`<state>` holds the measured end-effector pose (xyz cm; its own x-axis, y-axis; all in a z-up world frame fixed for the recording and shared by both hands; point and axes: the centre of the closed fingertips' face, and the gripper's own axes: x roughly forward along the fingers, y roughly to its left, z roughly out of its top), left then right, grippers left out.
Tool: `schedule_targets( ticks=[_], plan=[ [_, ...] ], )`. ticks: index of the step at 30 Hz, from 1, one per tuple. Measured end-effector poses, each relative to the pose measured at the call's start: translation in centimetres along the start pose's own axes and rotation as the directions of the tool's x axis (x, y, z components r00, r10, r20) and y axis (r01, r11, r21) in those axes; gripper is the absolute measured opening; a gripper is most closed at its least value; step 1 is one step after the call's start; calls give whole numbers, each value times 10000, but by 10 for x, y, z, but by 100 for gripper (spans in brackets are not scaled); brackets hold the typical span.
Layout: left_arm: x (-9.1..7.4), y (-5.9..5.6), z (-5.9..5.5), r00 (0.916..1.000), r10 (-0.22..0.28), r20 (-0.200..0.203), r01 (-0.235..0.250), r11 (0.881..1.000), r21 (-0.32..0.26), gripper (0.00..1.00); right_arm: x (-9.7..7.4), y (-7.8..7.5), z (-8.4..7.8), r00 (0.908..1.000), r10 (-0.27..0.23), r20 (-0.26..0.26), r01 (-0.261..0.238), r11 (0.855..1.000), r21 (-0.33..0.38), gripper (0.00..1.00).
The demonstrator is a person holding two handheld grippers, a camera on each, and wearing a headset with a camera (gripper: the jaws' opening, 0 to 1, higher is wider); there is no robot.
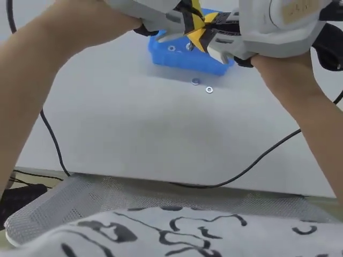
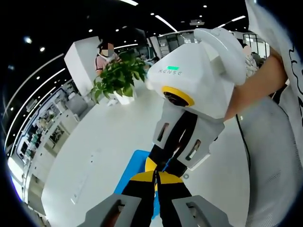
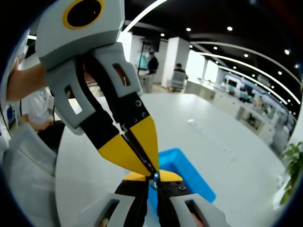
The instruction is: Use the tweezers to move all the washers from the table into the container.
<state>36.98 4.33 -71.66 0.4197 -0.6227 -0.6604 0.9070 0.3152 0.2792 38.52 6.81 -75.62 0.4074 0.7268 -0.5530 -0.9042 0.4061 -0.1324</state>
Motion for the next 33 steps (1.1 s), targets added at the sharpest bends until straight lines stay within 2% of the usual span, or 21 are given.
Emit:
schedule_targets(
  ticks=[4,8,10,15,20,27,33],
  plan=[
    [8,2,-6,9999,-48,-122,46,9999,-94,0,4,6,-1,9998,188,9,-188,9991,392,2],
    [13,5,-14,9998,-28,-179,23,9996,-284,0,11,4,-4,9997,205,131,-213,9978,621,2],
    [17,6,-17,9998,-76,-167,69,9991,-424,0,16,-1,-10,9996,265,131,-274,9963,817,3],
    [23,5,-22,9996,-225,-198,214,9984,-532,0,19,2,-14,9995,307,30,-309,9945,1003,3],
    [22,4,-20,9996,-202,-172,193,9984,-531,0,16,4,-14,9996,281,26,-282,9939,1068,3],
    [9,1,-11,10000,-55,44,57,9986,-521,0,6,7,-7,9976,362,594,-459,9843,1707,5],
    [-1,-10,-7,9998,50,-192,-49,10000,24,0,-2,17,0,9970,357,694,-464,9859,1605,7]
  ],
)
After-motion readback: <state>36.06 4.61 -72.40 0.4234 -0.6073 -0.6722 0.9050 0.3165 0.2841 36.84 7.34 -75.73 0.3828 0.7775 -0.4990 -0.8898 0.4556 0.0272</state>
